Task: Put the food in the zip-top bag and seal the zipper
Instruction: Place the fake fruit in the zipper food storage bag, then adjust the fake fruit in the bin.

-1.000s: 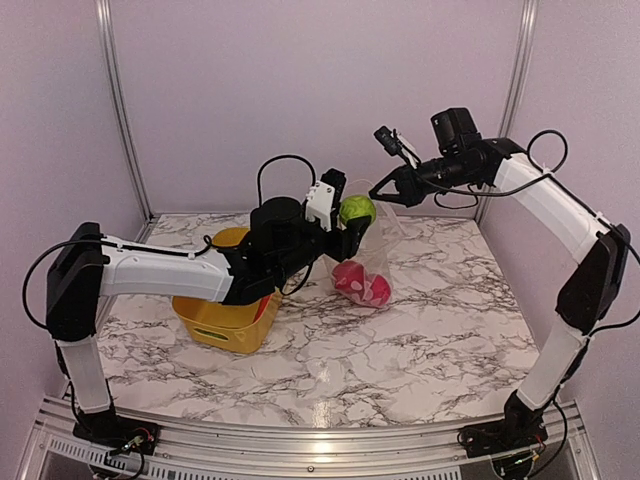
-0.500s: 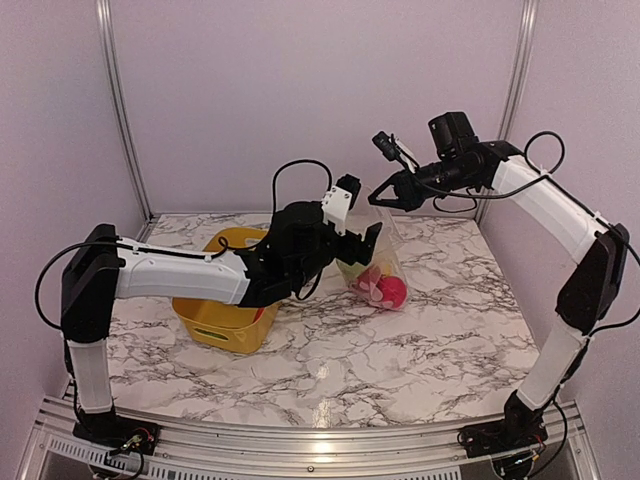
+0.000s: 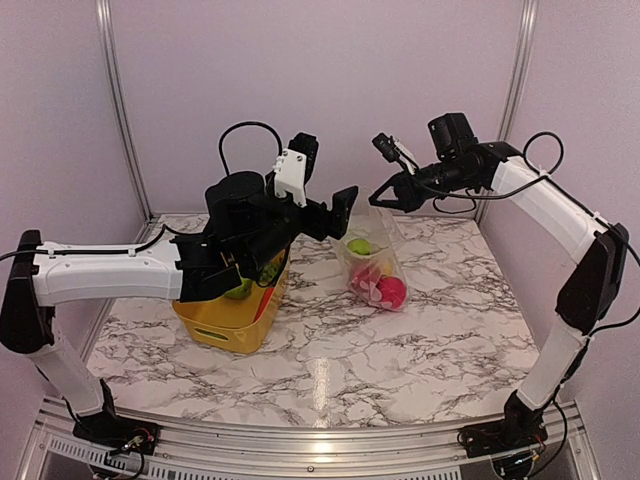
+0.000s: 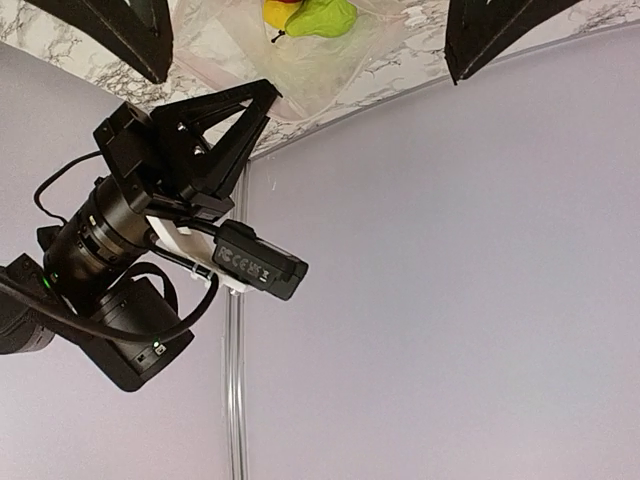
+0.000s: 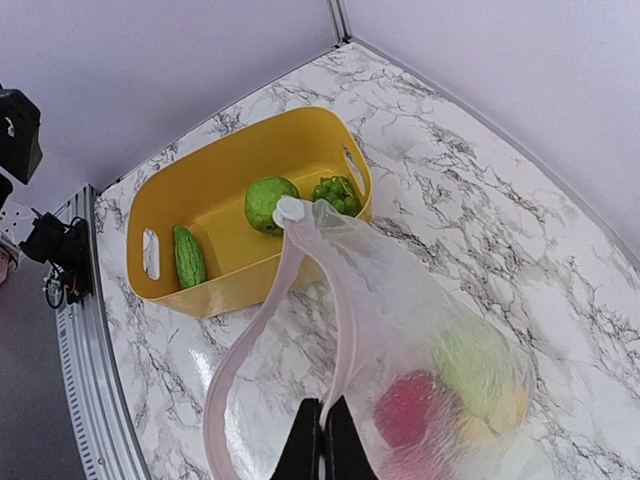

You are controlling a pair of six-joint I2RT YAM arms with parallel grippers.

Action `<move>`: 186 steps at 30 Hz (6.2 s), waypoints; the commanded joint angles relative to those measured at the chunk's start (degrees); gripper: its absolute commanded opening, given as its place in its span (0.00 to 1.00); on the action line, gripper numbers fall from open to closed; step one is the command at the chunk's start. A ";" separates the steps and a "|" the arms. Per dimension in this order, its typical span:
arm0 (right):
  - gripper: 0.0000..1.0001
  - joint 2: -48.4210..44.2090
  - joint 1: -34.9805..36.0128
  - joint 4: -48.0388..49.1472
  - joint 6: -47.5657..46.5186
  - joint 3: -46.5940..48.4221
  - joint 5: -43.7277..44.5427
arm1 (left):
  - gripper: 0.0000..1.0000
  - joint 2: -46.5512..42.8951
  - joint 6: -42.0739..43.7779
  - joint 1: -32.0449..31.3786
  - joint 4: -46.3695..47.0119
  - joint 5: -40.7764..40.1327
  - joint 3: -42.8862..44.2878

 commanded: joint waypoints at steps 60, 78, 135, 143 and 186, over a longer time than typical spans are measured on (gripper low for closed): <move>0.00 -5.12 0.14 5.31 -3.48 -11.78 3.65 | 0.72 2.82 11.94 21.56 -82.63 20.21 -5.29; 0.00 -5.09 0.14 5.53 -3.57 -12.26 3.96 | 0.65 10.79 11.07 21.61 -81.09 6.08 -0.52; 0.00 -5.19 0.12 5.76 -4.01 -13.26 4.26 | 0.70 3.18 24.19 23.29 -83.31 16.40 4.12; 0.00 -5.12 0.12 5.67 -3.91 -13.16 3.85 | 0.75 0.19 27.87 23.28 -86.27 22.76 -4.44; 0.00 -5.43 0.14 5.99 -4.36 -14.05 4.56 | 0.68 1.08 14.57 23.54 -70.57 5.68 1.74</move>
